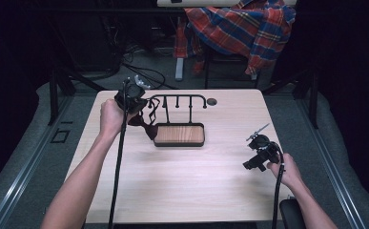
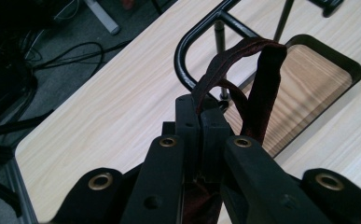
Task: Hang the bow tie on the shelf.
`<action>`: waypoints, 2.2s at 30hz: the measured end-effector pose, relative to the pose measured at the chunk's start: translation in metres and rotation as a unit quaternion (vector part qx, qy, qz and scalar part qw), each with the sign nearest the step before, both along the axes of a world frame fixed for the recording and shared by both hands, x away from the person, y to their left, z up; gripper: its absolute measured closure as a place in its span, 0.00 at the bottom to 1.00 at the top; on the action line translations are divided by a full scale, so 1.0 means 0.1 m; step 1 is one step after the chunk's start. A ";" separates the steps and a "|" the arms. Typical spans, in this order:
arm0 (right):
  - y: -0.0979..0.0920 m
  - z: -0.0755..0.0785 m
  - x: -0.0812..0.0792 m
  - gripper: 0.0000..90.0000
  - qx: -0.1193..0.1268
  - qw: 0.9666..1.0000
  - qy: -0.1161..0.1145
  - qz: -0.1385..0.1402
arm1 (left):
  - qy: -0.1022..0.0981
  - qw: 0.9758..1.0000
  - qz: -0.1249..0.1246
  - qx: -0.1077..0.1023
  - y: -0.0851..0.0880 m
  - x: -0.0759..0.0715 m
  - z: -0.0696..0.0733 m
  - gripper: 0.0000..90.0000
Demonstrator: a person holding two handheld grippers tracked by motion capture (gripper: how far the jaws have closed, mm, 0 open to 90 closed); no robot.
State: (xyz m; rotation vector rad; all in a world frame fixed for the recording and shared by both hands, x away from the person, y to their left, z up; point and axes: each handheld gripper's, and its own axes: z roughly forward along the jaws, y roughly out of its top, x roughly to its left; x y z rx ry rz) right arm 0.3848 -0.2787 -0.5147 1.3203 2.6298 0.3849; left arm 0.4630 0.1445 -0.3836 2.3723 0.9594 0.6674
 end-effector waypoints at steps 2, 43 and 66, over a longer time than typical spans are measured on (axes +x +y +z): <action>0.00 0.00 0.00 0.17 0.000 1.000 0.000 0.001 | 0.001 1.000 0.001 -0.001 0.00 0.01 -0.01 0.98; 0.00 0.00 0.00 0.17 -0.002 1.000 0.003 0.006 | 0.053 0.998 0.037 -0.005 0.04 0.32 -0.37 0.95; 0.01 0.00 0.00 0.17 -0.001 1.000 0.005 0.004 | 0.064 0.995 0.077 -0.015 0.23 0.31 -0.45 0.50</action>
